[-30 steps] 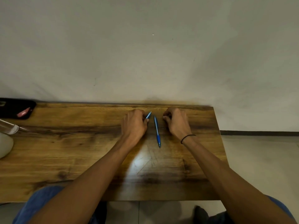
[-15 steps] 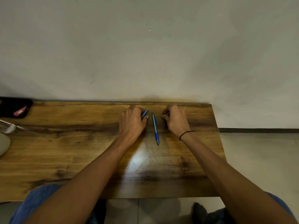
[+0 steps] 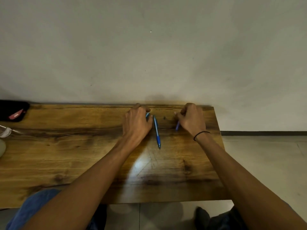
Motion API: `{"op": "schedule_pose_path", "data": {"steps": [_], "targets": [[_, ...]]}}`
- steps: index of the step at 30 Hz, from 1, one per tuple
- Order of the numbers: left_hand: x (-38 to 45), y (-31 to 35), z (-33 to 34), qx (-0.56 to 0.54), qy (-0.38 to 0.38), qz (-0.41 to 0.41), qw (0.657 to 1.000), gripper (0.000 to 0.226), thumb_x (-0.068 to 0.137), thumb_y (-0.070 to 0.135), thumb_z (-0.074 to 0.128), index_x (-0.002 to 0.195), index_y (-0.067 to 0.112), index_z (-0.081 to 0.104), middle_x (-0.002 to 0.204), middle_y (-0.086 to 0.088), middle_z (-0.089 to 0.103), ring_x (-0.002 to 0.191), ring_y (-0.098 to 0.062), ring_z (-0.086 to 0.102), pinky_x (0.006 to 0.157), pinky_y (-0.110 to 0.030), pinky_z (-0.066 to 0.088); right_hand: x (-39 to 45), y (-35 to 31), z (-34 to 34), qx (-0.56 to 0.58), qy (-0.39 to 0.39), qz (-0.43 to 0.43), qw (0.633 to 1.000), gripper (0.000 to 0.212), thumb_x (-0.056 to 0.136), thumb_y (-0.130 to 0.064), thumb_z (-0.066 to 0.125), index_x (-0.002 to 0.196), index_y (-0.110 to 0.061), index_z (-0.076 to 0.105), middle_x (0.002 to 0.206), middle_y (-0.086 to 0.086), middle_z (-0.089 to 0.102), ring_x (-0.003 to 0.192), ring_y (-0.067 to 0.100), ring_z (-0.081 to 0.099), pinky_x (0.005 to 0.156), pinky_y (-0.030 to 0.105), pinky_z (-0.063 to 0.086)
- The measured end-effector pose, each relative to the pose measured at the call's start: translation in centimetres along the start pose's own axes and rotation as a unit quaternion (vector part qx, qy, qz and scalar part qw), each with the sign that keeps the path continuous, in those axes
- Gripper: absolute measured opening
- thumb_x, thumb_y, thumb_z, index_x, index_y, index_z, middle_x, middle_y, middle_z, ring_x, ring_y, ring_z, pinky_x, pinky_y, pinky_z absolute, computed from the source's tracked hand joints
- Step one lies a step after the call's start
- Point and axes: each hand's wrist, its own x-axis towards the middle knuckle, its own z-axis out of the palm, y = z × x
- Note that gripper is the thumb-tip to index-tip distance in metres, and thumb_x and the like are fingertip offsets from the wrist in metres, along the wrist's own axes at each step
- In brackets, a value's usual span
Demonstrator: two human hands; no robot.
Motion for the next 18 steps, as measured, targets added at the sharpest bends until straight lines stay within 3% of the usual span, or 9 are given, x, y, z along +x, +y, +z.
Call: {"op": "schedule_pose_path", "data": {"steps": [2, 6, 9, 14, 16, 18], "targets": [[0.0, 0.4, 0.0, -0.013, -0.001, 0.009, 1.0, 0.028, 0.097, 0.027, 0.072, 0.123, 0.016, 0.076, 0.118, -0.004, 0.074, 0.1, -0.021, 0.074, 0.081, -0.032, 0.058, -0.4, 0.1, 0.0, -0.056, -0.024, 0.034, 0.998, 0.036, 0.091, -0.04, 0.079, 0.097, -0.009, 0.063, 0.089, 0.01, 0.069, 0.089, 0.03, 0.068, 0.076, 0.045, 0.061], [-0.1, 0.7, 0.2, -0.027, -0.005, 0.023, 0.999, 0.024, 0.097, 0.028, 0.072, 0.119, 0.018, 0.077, 0.117, -0.001, 0.077, 0.101, -0.019, 0.074, 0.086, -0.037, 0.061, -0.8, -0.3, 0.5, -0.059, -0.031, 0.059, 0.996, 0.031, 0.088, -0.028, 0.08, 0.099, -0.005, 0.063, 0.104, 0.02, 0.069, 0.102, 0.043, 0.066, 0.083, 0.051, 0.06], [-0.1, 0.9, 0.4, -0.043, -0.011, 0.027, 0.999, 0.021, 0.096, 0.03, 0.073, 0.115, 0.021, 0.078, 0.11, 0.003, 0.079, 0.095, -0.014, 0.074, 0.076, -0.029, 0.057, -0.5, -0.4, 0.5, -0.042, -0.038, 0.07, 0.996, 0.025, 0.086, -0.024, 0.08, 0.09, -0.003, 0.067, 0.096, 0.02, 0.071, 0.096, 0.041, 0.069, 0.082, 0.052, 0.061], [0.6, 1.2, 0.5, -0.131, -0.045, -0.013, 0.99, 0.016, 0.095, 0.036, 0.075, 0.108, 0.029, 0.081, 0.093, 0.018, 0.076, 0.07, 0.01, 0.061, 0.061, -0.011, 0.041, -1.0, -1.4, 0.3, 0.013, 0.004, 0.056, 0.998, 0.017, 0.078, -0.021, 0.08, 0.072, -0.009, 0.071, 0.071, 0.007, 0.069, 0.075, 0.028, 0.071, 0.06, 0.035, 0.054], [1.1, 1.4, 0.3, -0.221, -0.058, -0.052, 0.972, 0.016, 0.094, 0.039, 0.076, 0.105, 0.028, 0.082, 0.087, 0.023, 0.072, 0.074, 0.01, 0.065, 0.066, -0.013, 0.049, -1.5, -2.2, 0.1, 0.036, 0.026, 0.023, 0.999, 0.012, 0.076, -0.02, 0.079, 0.08, -0.012, 0.071, 0.075, 0.002, 0.07, 0.076, 0.024, 0.07, 0.065, 0.039, 0.059], [1.5, 1.5, 0.0, -0.323, -0.075, -0.088, 0.939, 0.017, 0.093, 0.037, 0.078, 0.103, 0.025, 0.083, 0.086, 0.016, 0.078, 0.08, 0.002, 0.074, 0.075, -0.023, 0.061, -2.2, -3.0, 0.1, 0.053, 0.036, -0.018, 0.998, 0.015, 0.079, -0.021, 0.078, 0.09, -0.015, 0.07, 0.08, 0.001, 0.072, 0.078, 0.023, 0.071, 0.069, 0.045, 0.062]]}}
